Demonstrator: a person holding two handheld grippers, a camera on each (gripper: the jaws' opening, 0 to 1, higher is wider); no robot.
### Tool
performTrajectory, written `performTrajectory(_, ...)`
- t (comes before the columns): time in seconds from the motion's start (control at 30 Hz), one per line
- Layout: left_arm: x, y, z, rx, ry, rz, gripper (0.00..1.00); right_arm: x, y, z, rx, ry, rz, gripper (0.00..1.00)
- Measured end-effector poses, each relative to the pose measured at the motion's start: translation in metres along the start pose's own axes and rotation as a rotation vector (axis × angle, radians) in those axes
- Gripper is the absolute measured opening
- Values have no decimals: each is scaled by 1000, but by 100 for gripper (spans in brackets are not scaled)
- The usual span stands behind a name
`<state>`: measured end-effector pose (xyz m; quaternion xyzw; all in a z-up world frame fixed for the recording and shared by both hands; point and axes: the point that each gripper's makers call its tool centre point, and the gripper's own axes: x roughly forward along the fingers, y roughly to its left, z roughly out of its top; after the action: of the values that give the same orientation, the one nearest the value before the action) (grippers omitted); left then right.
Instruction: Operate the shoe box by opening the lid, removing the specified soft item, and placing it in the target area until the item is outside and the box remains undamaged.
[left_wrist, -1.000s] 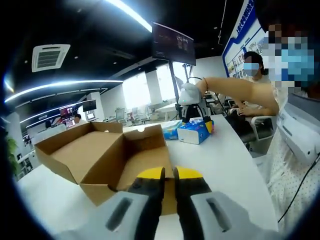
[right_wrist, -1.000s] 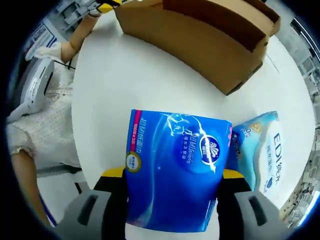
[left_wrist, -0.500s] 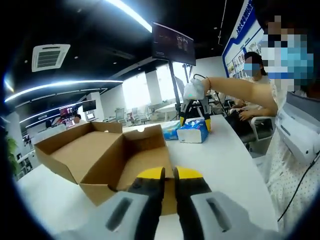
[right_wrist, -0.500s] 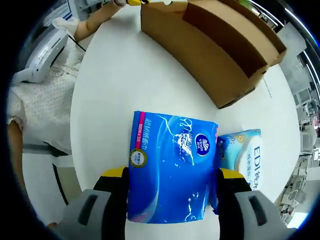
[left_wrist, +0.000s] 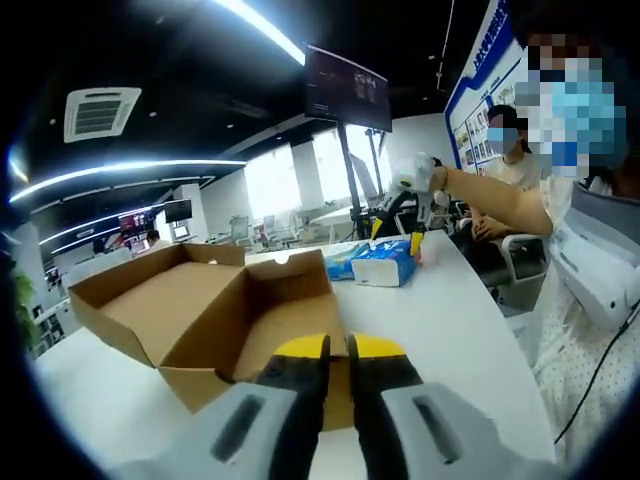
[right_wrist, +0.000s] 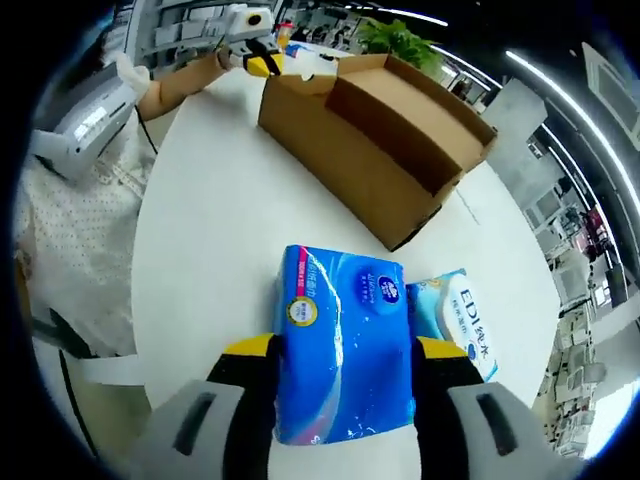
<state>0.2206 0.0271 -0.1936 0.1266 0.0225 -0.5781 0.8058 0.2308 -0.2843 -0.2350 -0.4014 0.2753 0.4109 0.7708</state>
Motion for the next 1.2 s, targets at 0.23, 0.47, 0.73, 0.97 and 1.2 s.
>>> performTrajectory(0.23, 1, 0, 0, 8, 3, 3, 8, -9, 8, 0, 51, -110, -153, 32)
performTrajectory(0.47, 1, -2, -1, 18, 7, 7, 8, -30, 7, -3, 194, -318, -380, 23)
performTrajectory(0.73, 1, -2, -1, 8, 4, 4, 8, -32, 21, -20, 353, -425, -464, 25)
performTrajectory(0.97, 1, -2, 0, -1, 1, 0, 8, -27, 21, -27, 336, -413, -538, 18)
performTrajectory(1.2, 0, -1, 0, -3, 0, 0, 8, -28, 19, -28, 379, -466, -524, 16)
